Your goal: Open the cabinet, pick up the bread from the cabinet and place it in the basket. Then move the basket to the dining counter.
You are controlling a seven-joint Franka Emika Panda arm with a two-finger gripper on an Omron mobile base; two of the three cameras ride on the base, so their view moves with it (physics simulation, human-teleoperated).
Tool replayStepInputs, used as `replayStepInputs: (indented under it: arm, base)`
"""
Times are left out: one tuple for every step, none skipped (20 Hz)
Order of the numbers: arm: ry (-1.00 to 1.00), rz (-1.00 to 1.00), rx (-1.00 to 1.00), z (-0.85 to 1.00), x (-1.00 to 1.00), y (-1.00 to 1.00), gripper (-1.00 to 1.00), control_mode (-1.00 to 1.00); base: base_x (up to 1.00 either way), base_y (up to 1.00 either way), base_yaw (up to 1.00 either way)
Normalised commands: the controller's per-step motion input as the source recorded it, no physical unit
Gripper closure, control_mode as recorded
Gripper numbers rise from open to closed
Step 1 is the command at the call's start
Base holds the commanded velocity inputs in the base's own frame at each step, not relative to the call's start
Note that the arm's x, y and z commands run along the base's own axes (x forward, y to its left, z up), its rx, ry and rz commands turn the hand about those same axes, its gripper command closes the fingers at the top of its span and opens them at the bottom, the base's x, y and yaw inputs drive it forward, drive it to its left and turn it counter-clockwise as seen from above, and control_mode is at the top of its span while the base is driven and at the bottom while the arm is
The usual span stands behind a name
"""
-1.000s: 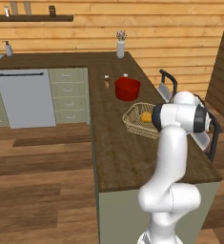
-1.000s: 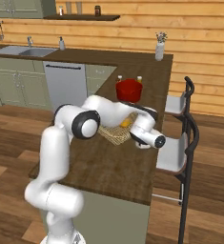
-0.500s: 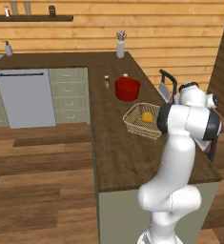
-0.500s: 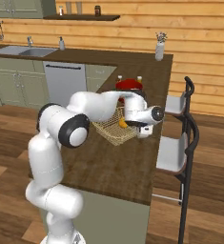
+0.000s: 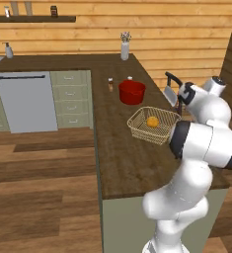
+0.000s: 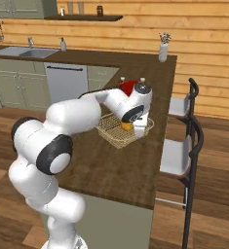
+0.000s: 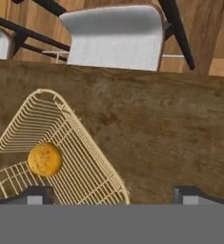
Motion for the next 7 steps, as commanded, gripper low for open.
replayStepInputs:
  arm:
    - [0.37,0.0,-0.14,0.58,-0.88,0.06,-1.0,-1.0]
    - [0.35,0.0,-0.17,0.47,-0.82,0.27,-1.0,-1.0]
    - [0.39,0.01,-0.16,0.45,-0.79,0.29,-1.0,-1.0]
    - [0.37,0.08,-0.14,0.4,-0.89,0.31,-1.0,-1.0]
    - [0.34,0.16,-0.13,0.38,-0.92,0.49,-1.0,-1.0]
    - [0.3,0.22,-0.11,0.35,-0.97,0.51,-1.0,-1.0]
    - [0.27,0.25,-0.12,0.37,-1.0,0.58,-1.0,-1.0]
  base:
    - [0.0,0.0,0.0]
    - [0.0,0.0,0.0]
    - [0.0,0.0,0.0]
    - [0.0,0.0,0.0]
    - [0.0,0.0,0.0]
    - [0.0,0.0,0.0]
    - [0.0,0.0,0.0]
